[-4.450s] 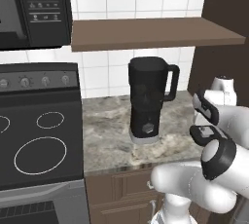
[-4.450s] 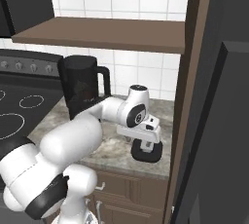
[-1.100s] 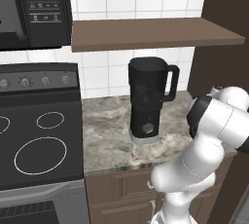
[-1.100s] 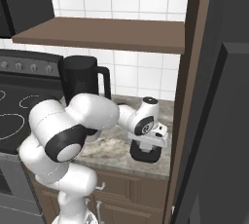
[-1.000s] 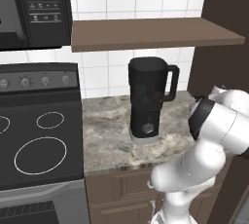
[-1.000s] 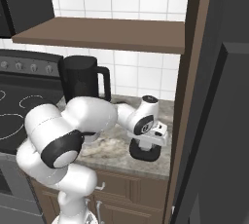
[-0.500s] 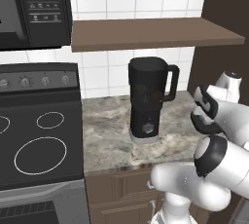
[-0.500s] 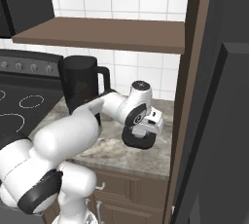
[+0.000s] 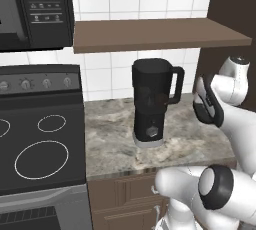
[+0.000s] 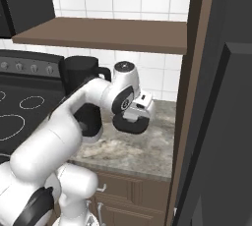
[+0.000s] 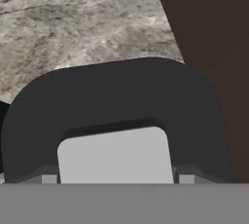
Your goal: Grab the onion and garlic from the fridge, place them in the blender, close the lid, and turn on the blender to create a marinade.
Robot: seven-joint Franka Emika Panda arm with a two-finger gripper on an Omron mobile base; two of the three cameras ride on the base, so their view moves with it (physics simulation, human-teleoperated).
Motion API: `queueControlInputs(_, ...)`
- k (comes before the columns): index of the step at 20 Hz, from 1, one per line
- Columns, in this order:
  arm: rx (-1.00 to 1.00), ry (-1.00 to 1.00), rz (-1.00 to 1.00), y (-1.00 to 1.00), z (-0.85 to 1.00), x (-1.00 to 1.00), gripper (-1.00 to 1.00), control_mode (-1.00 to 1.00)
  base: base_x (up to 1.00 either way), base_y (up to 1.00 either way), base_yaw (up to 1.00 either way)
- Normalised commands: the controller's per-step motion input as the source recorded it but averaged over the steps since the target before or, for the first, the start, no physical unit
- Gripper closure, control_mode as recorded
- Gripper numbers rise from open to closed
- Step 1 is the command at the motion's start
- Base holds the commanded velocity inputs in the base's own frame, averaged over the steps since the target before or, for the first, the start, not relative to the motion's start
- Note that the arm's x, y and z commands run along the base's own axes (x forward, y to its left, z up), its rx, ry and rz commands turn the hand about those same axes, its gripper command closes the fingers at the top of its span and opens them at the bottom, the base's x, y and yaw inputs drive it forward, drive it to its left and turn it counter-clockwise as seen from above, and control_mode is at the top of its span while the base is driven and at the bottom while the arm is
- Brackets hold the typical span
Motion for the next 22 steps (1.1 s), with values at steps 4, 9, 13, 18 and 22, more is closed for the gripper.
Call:
queueControlInputs(4,-0.01,0.0,-0.02,0.06,1.0,0.0,1.0,-1.0,0.0,0.0,0.0)
queueControlInputs(9,0.0,0.0,0.0,0.08,1.0,0.0,1.0,-1.0,0.0,0.0,0.0)
queueControlInputs(13,0.0,0.0,0.0,0.23,1.0,0.0,1.0,-1.0,0.0,0.0,0.0)
queueControlInputs(18,0.0,0.01,0.0,0.4,1.0,0.0,1.0,-1.0,0.0,0.0,0.0)
queueControlInputs(22,0.0,0.02,0.04,0.48,0.47,0.0,1.0,-1.0,0.0,0.0,0.0)
